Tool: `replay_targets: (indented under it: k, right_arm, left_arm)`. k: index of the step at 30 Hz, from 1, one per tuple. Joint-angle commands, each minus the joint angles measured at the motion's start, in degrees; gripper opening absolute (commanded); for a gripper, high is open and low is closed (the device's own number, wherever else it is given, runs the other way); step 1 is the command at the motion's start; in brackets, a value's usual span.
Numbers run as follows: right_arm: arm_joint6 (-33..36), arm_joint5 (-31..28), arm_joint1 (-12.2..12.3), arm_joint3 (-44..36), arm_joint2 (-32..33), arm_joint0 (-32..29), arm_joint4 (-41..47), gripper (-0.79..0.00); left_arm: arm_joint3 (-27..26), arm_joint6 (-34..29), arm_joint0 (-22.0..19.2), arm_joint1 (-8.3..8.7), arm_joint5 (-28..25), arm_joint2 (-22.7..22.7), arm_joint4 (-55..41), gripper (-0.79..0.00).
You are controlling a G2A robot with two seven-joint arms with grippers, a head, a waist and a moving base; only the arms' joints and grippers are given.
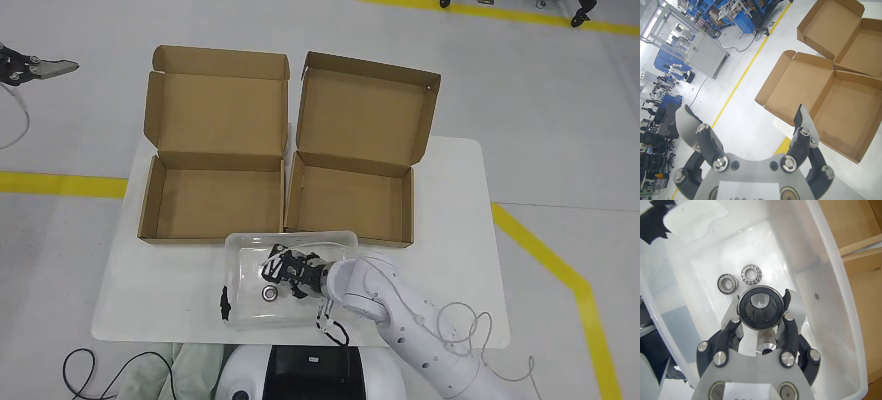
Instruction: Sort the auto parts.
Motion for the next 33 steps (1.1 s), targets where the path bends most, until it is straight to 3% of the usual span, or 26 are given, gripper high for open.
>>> replay_targets:
  k: [1,9,17,26,33]
  right_arm:
    - [-2.72,-0.88,0.32,-1.07,0.82,-0.84,0.34,-0.785]
    - [-16.13,-5.42,2.16,-4.45,4.98,-4.63,-3.41,-0.785]
    - [-39.58,-7.25,3.7,-4.34,10.09,-9.23,-5.92,-0.785]
    - [-53.43,-7.36,4.07,-1.72,11.54,-8.78,-6.27,-0.785]
    - [-58.58,-6.76,3.98,-3.06,11.8,-6.31,-6.44,-0.785]
  left_arm:
    - [0.0,0.0,0.0,0.0,0.0,0.0,0.0,0.0]
    - [0.0,0.0,0.0,0.0,0.0,0.0,0.0,0.0]
    - [0.0,0.0,0.0,0.0,0.0,0.0,0.0,0.0]
    - [0.0,0.0,0.0,0.0,0.0,0.0,0.0,0.0]
    - [0.0,0.0,0.0,0.0,0.0,0.0,0.0,0.0]
